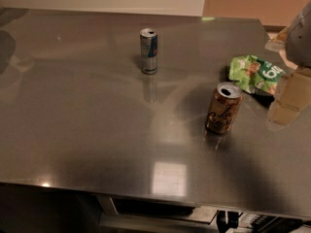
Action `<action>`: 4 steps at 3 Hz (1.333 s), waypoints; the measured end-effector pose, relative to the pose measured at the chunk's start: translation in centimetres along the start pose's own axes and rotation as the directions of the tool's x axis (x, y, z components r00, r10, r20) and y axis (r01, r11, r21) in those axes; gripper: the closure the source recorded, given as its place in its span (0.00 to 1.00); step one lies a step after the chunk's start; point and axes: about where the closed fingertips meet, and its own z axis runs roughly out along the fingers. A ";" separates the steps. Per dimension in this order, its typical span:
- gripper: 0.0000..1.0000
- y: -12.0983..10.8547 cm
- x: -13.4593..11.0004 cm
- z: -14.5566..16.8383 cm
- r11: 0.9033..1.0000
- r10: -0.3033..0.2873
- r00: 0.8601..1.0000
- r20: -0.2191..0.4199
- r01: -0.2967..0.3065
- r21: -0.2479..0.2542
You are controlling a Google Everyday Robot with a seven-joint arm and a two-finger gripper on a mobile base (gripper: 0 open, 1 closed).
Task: Pick green rice chip bag
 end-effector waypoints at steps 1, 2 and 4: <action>0.00 -0.1 0.0 -0.1 1.000 0.001 1.000 0.001 -0.001 0.002; 0.00 -1.8 0.1 0.2 1.000 0.005 1.000 -0.005 -0.005 0.008; 0.00 -8.1 1.8 2.6 0.997 0.075 0.997 -0.024 -0.074 0.021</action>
Offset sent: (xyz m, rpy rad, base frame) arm 0.0386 -0.0167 -0.0010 -0.0161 0.0132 -0.0193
